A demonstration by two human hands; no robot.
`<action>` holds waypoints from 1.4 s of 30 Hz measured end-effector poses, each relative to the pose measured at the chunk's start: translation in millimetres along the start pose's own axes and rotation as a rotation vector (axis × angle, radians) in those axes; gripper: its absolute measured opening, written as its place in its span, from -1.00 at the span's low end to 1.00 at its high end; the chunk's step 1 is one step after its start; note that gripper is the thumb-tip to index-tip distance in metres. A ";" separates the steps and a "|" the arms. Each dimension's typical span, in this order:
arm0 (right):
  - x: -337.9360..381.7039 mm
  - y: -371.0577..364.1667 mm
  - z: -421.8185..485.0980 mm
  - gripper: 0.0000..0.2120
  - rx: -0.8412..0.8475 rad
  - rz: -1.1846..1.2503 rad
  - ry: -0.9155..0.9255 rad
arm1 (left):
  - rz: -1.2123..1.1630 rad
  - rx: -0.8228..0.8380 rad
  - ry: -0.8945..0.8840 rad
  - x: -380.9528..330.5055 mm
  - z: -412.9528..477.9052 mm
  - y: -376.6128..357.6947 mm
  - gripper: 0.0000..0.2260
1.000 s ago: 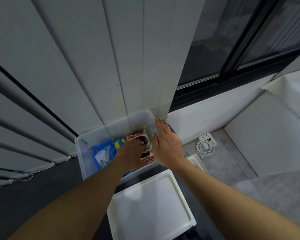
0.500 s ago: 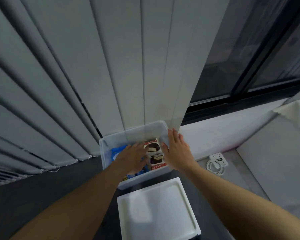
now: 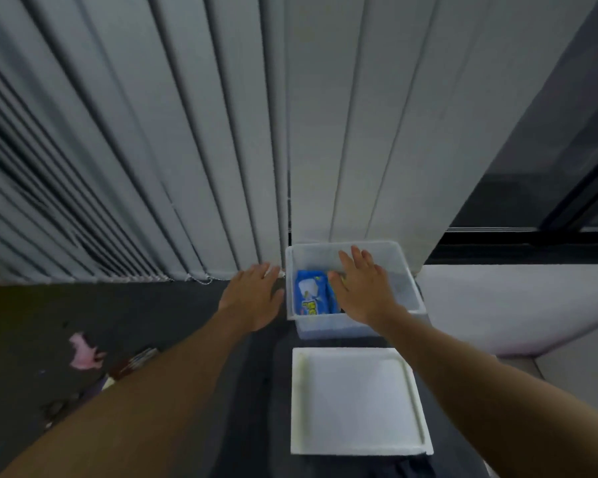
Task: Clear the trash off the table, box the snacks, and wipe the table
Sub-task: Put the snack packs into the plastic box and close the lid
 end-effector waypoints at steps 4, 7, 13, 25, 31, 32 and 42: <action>56.0 -20.6 -7.9 -0.45 0.033 0.015 0.129 | -0.039 0.013 0.129 47.9 -46.9 -7.5 -0.47; 100.2 -44.3 -12.3 -0.47 0.056 0.056 0.213 | -0.056 0.067 0.239 86.5 -83.0 -26.2 -0.44; 179.3 -104.3 -32.6 -0.45 0.115 0.126 0.367 | -0.109 0.148 0.457 160.5 -158.1 -68.1 -0.44; 222.1 -253.8 -80.6 -0.50 0.714 -0.047 0.184 | -0.227 0.263 0.589 264.9 -211.7 -131.7 -0.38; 229.5 -274.1 -81.0 -0.63 0.730 -0.023 0.098 | -0.326 0.228 0.568 275.5 -202.8 -140.5 -0.48; 228.4 -275.8 -79.8 -0.69 0.738 -0.013 0.080 | -0.320 0.214 0.564 276.2 -200.8 -138.3 -0.54; 225.9 -225.4 -49.9 -0.86 0.603 0.413 -0.070 | -0.381 0.133 0.553 279.7 -185.1 -107.4 -0.81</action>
Point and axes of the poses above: each hand's wrist, its own z-axis towards the middle knuckle, its own y-axis out of the back of the hand, x = y × z, the point moved 7 cm from there along z, towards the middle knuckle, and after that the axes turned 4 degrees about z, right-handed, at the moved point
